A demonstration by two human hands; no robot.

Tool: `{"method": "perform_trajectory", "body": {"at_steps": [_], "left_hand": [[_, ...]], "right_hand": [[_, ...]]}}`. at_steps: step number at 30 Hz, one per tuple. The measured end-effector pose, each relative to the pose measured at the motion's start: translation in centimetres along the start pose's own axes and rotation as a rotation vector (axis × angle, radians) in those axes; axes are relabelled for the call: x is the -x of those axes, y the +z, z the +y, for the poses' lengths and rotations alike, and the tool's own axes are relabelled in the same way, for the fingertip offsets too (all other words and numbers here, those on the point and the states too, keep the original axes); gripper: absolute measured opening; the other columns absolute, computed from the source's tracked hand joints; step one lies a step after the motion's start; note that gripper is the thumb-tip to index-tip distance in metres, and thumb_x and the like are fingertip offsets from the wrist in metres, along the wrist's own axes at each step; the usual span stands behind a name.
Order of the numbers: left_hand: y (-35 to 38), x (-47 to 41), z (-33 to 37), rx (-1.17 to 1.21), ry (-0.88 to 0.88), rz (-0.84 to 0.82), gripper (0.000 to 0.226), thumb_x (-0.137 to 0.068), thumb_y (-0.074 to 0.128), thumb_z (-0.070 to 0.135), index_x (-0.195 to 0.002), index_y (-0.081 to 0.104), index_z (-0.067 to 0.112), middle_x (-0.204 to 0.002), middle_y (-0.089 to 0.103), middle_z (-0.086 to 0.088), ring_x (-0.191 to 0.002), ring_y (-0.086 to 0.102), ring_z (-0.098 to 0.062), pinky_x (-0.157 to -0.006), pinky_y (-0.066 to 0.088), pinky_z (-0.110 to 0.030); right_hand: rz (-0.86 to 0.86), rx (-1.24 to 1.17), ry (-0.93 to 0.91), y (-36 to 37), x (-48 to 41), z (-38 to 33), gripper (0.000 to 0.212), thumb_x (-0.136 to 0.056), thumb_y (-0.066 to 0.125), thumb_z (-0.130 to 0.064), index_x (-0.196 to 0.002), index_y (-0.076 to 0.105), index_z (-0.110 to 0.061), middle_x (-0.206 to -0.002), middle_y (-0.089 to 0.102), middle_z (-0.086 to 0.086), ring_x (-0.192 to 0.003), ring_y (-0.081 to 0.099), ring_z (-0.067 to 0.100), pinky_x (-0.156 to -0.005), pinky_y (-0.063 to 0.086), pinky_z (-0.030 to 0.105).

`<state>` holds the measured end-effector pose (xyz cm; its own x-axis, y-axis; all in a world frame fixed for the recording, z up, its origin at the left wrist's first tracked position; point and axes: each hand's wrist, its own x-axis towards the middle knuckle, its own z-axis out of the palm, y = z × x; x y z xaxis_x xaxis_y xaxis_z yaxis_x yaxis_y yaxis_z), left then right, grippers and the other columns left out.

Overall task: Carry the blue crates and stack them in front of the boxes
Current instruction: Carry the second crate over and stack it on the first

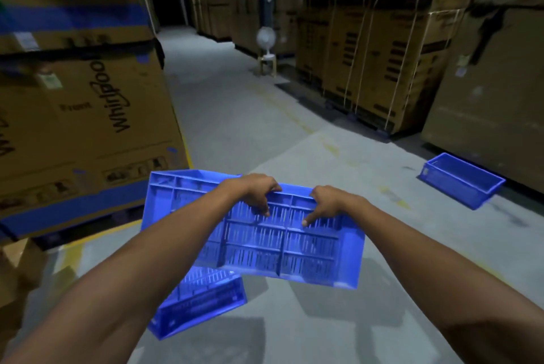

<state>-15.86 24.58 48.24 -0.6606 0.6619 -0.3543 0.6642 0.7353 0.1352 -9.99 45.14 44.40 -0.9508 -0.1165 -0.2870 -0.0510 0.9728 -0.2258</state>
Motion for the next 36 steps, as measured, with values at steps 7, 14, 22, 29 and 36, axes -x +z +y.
{"method": "perform_trajectory", "body": {"at_steps": [7, 14, 22, 29, 36], "left_hand": [[-3.7, -11.1, 1.4, 0.008, -0.126, -0.123, 0.055, -0.054, 0.092, 0.041, -0.096, 0.070, 0.015, -0.083, 0.073, 0.000, -0.078, 0.071, -0.022, -0.074, 0.058, -0.037], [-4.4, -21.0, 4.7, 0.008, -0.100, -0.170, 0.055, -0.062, 0.089, 0.036, -0.106, 0.066, 0.014, -0.091, 0.069, -0.003, -0.079, 0.064, -0.022, -0.078, 0.056, -0.035], [-9.0, -35.4, 2.4, -0.127, -0.051, -0.142, 0.050, -0.057, 0.092, 0.035, -0.093, 0.067, 0.011, -0.092, 0.071, -0.008, -0.078, 0.064, -0.023, -0.067, 0.053, -0.033], [-17.7, -51.6, 1.6, -0.238, 0.140, 0.049, 0.044, -0.060, 0.088, 0.044, -0.081, 0.057, 0.020, -0.089, 0.062, -0.005, -0.083, 0.061, -0.025, -0.069, 0.050, -0.036], [-26.0, -64.9, 6.7, -0.332, 0.396, 0.111, 0.042, -0.056, 0.087, 0.038, -0.064, 0.051, 0.019, -0.076, 0.060, 0.000, -0.077, 0.061, -0.025, -0.063, 0.048, -0.034]], "right_hand": [[0.137, 0.098, 0.012, -4.4, -4.6, 7.1, 0.052, -0.067, 0.080, -0.055, -0.070, 0.047, -0.015, -0.077, 0.060, 0.002, -0.083, 0.060, 0.028, -0.062, 0.040, 0.032], [0.235, 0.345, 0.001, -6.8, -8.4, 13.3, 0.039, -0.072, 0.079, -0.048, -0.100, 0.067, -0.024, -0.105, 0.069, 0.005, -0.101, 0.065, 0.029, -0.078, 0.047, 0.037], [0.256, 0.283, 0.198, -11.8, -14.2, 25.2, 0.062, -0.071, 0.078, -0.055, -0.122, 0.063, -0.025, -0.117, 0.068, 0.004, -0.110, 0.062, 0.028, -0.081, 0.047, 0.039], [0.258, 0.149, 0.417, -18.9, -21.7, 35.9, 0.070, -0.070, 0.078, -0.055, -0.131, 0.057, -0.028, -0.129, 0.062, 0.001, -0.121, 0.055, 0.026, -0.089, 0.045, 0.038], [0.104, -0.069, 0.648, -24.3, -25.8, 45.7, 0.046, -0.062, 0.084, -0.054, -0.073, 0.057, -0.018, -0.075, 0.065, -0.003, -0.075, 0.065, 0.021, -0.071, 0.054, 0.035]]}}
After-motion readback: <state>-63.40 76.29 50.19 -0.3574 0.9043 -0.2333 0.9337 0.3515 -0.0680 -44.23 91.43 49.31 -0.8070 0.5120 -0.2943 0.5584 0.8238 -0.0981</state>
